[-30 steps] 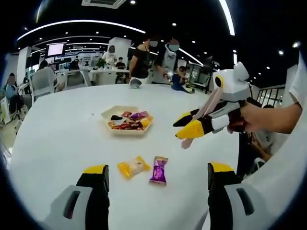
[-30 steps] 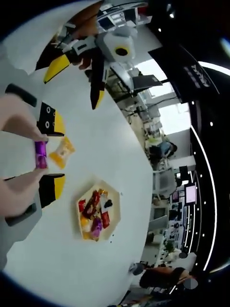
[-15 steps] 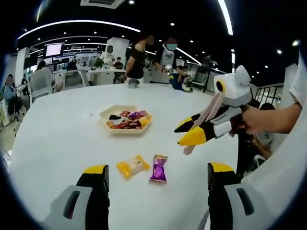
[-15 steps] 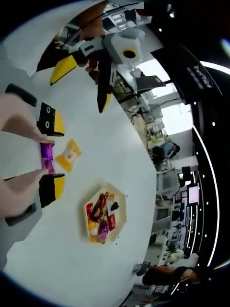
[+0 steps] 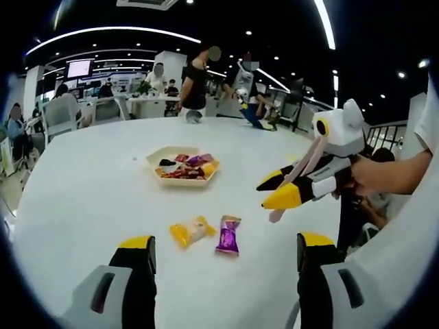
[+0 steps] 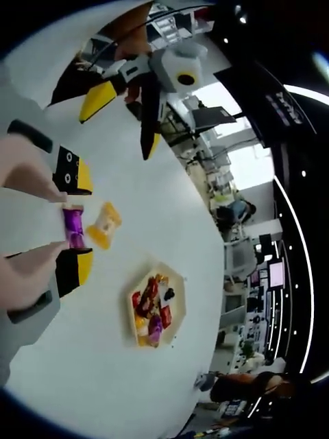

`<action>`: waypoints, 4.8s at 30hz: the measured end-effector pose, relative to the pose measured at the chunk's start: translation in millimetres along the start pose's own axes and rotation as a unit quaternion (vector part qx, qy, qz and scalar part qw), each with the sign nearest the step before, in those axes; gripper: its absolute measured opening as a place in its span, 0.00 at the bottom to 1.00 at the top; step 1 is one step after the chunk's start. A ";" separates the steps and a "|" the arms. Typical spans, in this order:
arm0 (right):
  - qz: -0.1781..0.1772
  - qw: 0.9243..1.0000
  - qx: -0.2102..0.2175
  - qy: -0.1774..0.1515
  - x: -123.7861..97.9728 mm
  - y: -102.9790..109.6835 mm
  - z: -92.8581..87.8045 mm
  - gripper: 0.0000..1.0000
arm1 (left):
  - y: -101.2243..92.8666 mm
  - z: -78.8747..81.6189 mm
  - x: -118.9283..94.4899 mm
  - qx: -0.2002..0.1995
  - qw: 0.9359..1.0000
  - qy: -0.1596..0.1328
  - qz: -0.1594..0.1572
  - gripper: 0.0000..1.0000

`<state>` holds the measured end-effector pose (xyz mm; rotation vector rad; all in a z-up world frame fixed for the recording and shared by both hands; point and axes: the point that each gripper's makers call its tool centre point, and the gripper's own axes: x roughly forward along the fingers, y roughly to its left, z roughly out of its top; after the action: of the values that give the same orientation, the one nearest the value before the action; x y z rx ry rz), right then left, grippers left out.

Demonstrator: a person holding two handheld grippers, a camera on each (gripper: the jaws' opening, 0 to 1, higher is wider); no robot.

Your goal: Place the target food into the container with the food tongs after gripping and lifting it, then release it inside without dropping or visibly crushing the food.

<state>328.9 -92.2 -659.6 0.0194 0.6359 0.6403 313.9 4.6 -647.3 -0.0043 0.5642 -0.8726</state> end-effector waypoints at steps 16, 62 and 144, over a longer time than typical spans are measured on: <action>0.016 1.000 -0.011 0.012 11.5 11.2 -6.1 0.30 | 2.5 8.2 -0.5 -0.015 1.000 -0.022 0.007 0.85; 0.029 0.998 -0.026 0.047 25.5 14.4 -25.2 0.30 | 11.7 -16.1 -16.1 -0.030 0.999 -0.008 0.035 0.84; 0.204 0.975 -0.070 0.051 123.6 -18.9 11.3 0.21 | -34.4 -4.8 -40.7 -0.086 0.968 0.010 0.234 0.84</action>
<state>422.2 -36.0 -722.0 -0.0145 0.6903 1.0886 266.2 12.7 -624.5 -0.0183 0.6259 -0.3634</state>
